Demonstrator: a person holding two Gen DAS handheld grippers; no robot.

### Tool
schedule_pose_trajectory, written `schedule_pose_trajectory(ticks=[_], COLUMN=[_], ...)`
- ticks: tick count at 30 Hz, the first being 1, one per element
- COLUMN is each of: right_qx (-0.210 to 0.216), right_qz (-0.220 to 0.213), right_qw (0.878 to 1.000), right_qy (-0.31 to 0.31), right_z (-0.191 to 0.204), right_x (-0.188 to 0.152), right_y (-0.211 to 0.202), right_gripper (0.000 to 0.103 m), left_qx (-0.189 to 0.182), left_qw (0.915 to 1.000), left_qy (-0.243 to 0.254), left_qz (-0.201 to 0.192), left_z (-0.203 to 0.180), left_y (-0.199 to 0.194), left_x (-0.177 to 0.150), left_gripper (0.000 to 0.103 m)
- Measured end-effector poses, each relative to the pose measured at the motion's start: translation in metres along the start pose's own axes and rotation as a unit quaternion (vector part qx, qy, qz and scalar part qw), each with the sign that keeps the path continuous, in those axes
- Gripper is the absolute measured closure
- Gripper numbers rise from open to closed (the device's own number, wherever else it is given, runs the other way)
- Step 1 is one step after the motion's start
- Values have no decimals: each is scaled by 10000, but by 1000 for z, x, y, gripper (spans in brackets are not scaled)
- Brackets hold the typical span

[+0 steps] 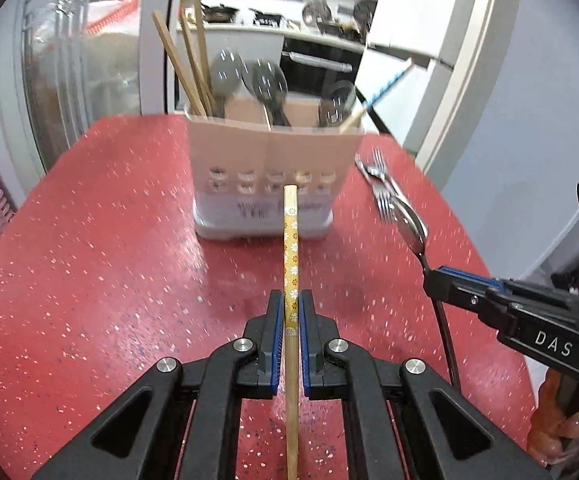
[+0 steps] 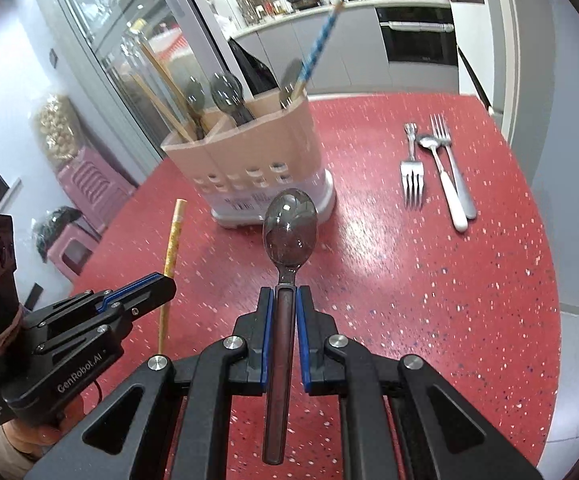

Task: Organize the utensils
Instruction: 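Lift the dark spoon and wooden chopstick up over the caddy with both tools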

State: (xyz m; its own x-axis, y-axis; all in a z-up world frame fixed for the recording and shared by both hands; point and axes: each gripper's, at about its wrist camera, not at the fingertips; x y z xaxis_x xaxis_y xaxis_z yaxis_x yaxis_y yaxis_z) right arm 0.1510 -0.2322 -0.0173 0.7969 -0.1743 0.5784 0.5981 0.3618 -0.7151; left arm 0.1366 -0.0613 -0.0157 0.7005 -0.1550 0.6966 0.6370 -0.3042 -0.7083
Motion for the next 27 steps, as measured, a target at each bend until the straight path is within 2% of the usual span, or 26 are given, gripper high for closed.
schedule_pose_trajectory(ticks=[11, 27], right_qx=[256, 384], right_qz=[-613, -1004], right_qw=[9975, 9935], right_qy=[-230, -367], right_z=[24, 43], right_x=[16, 60], right_y=[-29, -43], right_gripper=[91, 91], left_qx=[-28, -27], left_qw=[9983, 9945], left_qy=[-187, -120], left_qz=[-548, -1040], left_z=[11, 21], left_y=[-31, -42], left_x=[18, 56], left_gripper=[72, 72])
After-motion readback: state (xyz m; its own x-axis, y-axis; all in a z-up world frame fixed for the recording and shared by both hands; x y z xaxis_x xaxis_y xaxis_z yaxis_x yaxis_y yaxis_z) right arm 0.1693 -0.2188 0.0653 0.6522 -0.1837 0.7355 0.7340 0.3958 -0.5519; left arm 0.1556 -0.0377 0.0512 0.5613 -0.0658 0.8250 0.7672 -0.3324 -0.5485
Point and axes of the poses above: each gripper's, at about its wrist camera, not at the fingertips, and y roughly the way its jaws point, z to its left, x to its top, and after that the axes turned 6 degrees about y, right-handed
